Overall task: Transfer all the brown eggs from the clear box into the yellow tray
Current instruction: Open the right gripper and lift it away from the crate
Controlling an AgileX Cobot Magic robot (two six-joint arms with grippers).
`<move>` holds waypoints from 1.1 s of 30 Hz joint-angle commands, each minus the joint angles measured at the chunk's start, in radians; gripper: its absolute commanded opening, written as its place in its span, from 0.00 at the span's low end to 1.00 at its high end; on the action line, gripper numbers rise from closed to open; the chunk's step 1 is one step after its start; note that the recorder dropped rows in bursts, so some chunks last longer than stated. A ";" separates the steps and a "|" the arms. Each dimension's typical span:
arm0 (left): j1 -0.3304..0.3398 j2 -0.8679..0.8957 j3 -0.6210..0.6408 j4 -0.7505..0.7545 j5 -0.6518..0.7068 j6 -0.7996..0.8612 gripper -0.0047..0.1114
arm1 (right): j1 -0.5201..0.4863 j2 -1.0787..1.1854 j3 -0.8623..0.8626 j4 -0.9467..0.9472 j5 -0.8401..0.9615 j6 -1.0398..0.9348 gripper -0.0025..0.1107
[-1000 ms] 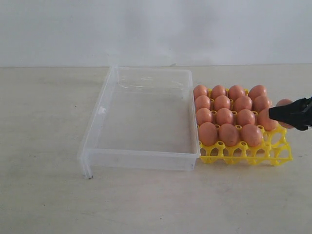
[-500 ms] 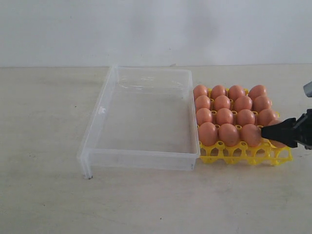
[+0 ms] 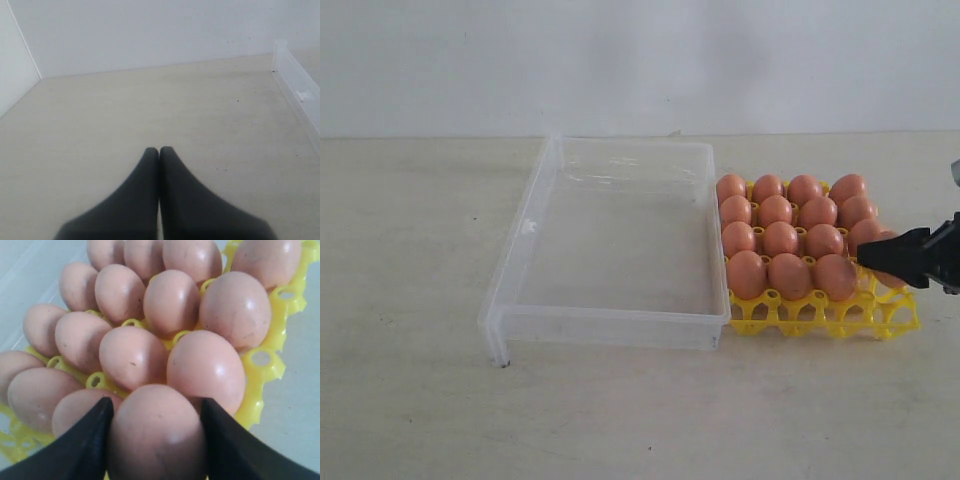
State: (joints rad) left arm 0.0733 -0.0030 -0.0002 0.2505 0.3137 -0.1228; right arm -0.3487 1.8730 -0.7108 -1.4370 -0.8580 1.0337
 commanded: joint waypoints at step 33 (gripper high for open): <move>-0.004 0.003 0.000 0.002 -0.003 -0.004 0.00 | 0.001 0.000 0.001 0.035 -0.053 -0.016 0.67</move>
State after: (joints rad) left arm 0.0733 -0.0030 -0.0002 0.2505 0.3137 -0.1228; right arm -0.3487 1.8730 -0.7108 -1.4062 -0.9374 1.0198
